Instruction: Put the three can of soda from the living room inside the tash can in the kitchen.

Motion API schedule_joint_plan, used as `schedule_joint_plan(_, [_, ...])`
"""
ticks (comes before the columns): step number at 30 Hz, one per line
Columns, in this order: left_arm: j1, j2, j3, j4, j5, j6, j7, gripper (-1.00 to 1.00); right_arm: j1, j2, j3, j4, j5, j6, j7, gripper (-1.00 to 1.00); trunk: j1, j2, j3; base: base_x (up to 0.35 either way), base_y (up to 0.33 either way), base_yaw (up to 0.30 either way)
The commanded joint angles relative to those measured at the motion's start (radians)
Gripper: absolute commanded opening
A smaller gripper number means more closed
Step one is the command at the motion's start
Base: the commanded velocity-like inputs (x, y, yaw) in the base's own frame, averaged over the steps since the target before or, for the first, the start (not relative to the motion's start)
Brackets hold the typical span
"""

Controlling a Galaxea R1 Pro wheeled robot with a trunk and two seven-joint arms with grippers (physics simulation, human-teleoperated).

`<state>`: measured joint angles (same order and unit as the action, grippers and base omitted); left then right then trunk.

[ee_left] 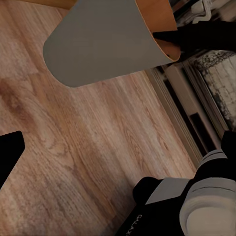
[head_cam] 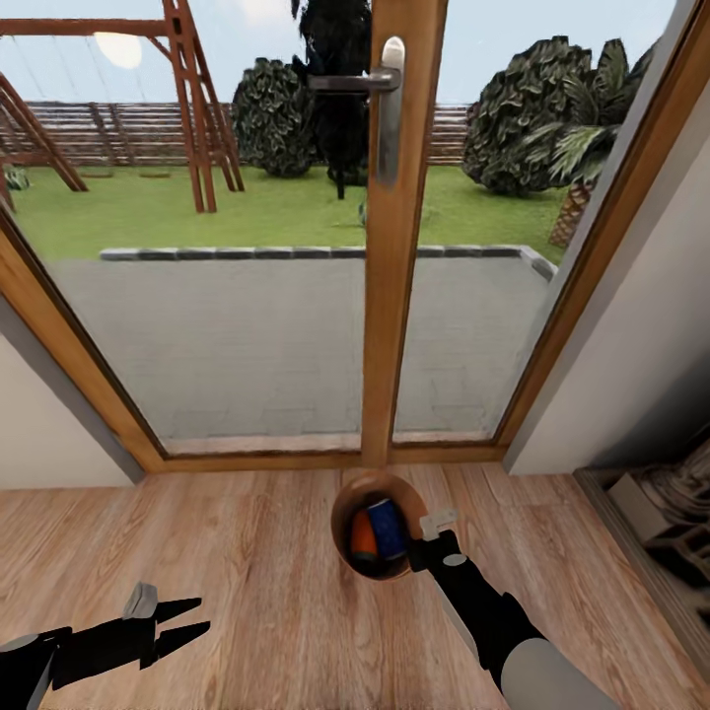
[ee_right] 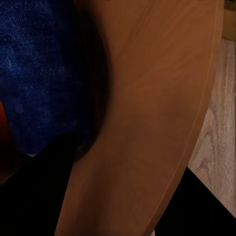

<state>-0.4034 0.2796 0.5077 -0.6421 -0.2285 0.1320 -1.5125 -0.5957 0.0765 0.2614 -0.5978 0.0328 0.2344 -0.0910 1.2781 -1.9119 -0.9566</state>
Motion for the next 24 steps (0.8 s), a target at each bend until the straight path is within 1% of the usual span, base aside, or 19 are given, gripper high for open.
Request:
schedule_joint_plan(1, [0.0,0.0,0.0,0.0,0.0,0.0,0.001,1.0,0.0,0.0,-0.001,-0.002,0.001,-0.001,0.004,-1.0,0.0,0.0,-0.002,0.0,0.0,0.0])
schedule_joint_plan(8, [0.0,0.0,0.0,0.0,0.0,0.0,0.001,1.0,0.0,0.0,-0.001,-0.002,0.002,-0.001,0.004,-1.0,0.0,0.0,-0.012,0.0,0.0,0.0])
schedule_joint_plan(15, [0.0,0.0,0.0,0.0,0.0,0.0,0.0,1.0,0.0,0.0,-0.001,-0.002,0.002,-0.003,0.004,-1.0,0.0,0.0,-0.015,0.0,0.0,0.0])
schedule_joint_plan(24, [0.0,0.0,-0.001,-0.001,0.0,0.0,0.0,1.0,0.0,0.0,-0.001,-0.002,0.003,-0.003,0.004,-1.0,0.034,-0.063,-0.043,0.0,0.0,0.0])
